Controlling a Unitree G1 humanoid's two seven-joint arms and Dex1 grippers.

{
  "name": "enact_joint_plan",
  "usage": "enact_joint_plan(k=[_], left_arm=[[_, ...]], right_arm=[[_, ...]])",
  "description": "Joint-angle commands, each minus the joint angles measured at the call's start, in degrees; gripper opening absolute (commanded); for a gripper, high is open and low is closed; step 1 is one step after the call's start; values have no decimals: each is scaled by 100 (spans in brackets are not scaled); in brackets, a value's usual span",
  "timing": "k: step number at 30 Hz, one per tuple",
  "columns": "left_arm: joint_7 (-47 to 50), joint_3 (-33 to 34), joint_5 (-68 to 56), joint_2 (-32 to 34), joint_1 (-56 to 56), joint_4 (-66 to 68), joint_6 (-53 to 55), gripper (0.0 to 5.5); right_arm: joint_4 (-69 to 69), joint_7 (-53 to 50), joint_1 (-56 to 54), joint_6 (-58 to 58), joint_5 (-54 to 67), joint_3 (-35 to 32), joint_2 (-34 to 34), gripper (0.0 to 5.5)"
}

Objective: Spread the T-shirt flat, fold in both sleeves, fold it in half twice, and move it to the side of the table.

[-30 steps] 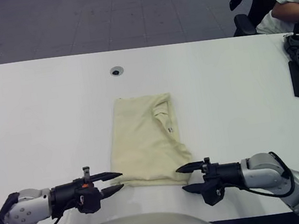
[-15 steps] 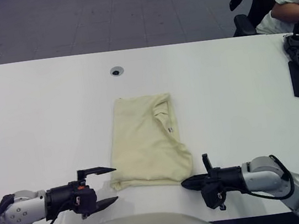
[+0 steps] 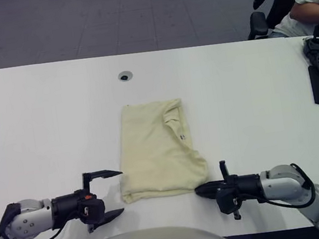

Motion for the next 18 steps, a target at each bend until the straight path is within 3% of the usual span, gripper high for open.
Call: enact_joint_plan(k=[1, 8, 18], left_arm=[[237, -346, 993, -44, -201, 572, -198, 540], [410, -670, 1250, -50, -232, 638, -449, 419], [384, -638, 1105, 93, -13, 580, -396, 232]], right_arm=[[-1, 6, -69, -56, -118, -89, -10, 123], [-125, -90, -11, -95, -59, -196, 41, 229], [-104, -207, -35, -122, 28, -421, 39, 388]])
